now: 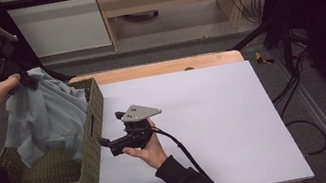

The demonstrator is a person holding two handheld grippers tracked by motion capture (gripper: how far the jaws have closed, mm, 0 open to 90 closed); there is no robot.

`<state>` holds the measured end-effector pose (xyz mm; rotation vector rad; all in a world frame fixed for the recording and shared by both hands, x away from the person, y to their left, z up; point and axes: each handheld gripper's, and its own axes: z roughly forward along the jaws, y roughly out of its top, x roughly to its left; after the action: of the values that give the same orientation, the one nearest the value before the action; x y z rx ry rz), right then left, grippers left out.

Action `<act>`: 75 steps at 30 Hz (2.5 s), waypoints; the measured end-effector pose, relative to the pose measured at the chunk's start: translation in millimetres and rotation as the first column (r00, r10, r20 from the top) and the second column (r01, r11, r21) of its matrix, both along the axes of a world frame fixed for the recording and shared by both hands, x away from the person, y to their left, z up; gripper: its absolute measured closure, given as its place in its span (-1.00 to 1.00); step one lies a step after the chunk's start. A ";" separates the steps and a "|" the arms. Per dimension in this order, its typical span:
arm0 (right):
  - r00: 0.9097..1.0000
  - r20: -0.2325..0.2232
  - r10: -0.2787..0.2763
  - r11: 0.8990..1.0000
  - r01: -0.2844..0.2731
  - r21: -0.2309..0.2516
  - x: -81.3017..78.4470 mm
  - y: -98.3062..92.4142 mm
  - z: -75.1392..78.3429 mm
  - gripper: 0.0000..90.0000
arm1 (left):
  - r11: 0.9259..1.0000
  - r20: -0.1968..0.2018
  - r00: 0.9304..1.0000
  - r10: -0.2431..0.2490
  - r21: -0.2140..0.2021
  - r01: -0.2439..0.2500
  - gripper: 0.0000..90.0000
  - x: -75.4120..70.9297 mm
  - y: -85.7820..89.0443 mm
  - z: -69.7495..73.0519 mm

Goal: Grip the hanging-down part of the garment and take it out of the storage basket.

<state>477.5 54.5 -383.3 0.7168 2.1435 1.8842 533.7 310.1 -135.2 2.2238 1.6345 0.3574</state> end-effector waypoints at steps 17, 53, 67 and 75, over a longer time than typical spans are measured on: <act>0.999 -0.012 0.053 0.998 -0.054 -0.040 8.8 60.3 -3.4 -0.85 | 1.000 -0.006 1.000 -0.005 0.004 0.005 0.86 1.6 -0.5 -0.4; 1.000 0.015 0.010 0.993 -0.008 -0.117 28.1 85.6 4.1 0.91 | 1.000 0.015 1.000 -0.008 0.000 0.008 0.86 -1.5 1.7 -1.1; 0.996 0.088 -0.020 0.997 0.026 -0.069 18.2 29.1 54.4 0.92 | 1.000 0.019 1.000 -0.001 -0.013 0.002 0.86 -1.8 6.1 -5.0; 0.990 0.136 -0.044 0.997 0.053 -0.059 9.3 6.6 79.4 0.92 | 1.000 0.020 1.000 -0.011 -0.027 0.011 0.86 -2.4 3.9 -5.2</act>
<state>486.8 61.1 -303.9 0.6057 2.0729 1.7793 531.3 314.0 -140.4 2.2015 1.6066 0.3515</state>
